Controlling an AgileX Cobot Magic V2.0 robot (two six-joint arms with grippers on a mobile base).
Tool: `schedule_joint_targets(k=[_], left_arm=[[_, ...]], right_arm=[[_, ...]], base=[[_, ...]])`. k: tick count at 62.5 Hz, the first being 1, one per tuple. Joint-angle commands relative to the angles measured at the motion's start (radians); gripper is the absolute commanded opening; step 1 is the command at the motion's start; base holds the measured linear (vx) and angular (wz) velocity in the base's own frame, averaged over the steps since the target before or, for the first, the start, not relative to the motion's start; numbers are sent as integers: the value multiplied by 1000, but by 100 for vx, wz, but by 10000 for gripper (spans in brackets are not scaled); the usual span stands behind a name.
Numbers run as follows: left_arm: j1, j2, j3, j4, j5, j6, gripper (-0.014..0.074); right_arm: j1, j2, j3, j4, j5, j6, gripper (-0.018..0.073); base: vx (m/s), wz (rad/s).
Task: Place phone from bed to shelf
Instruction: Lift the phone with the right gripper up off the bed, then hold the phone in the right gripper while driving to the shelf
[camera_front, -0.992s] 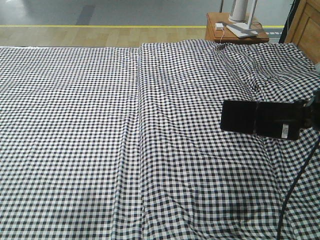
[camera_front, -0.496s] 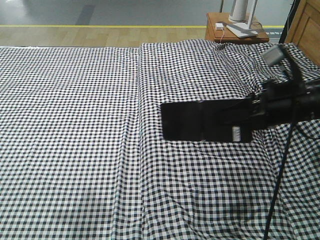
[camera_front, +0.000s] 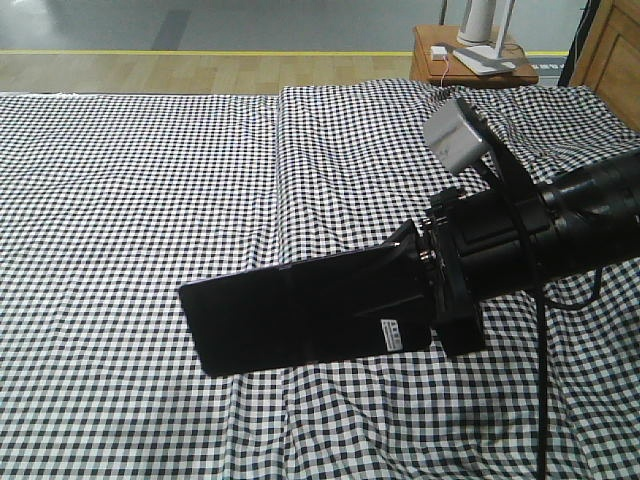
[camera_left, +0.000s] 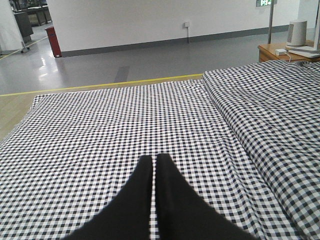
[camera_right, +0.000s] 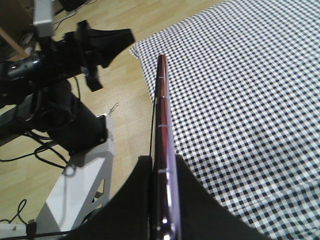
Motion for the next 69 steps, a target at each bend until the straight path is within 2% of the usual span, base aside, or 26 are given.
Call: schedule_joint_targets(k=[1,69], left_arm=[[-4,-13,-21,-9,-72,-6,1],[-4,-13,-21,-9,-72,-6,1]], right_arm=[[10,-59,-25,82,77,2,-2],[10,-90,-25,80,77,2,-2]], base=[[0,0],[0,0]])
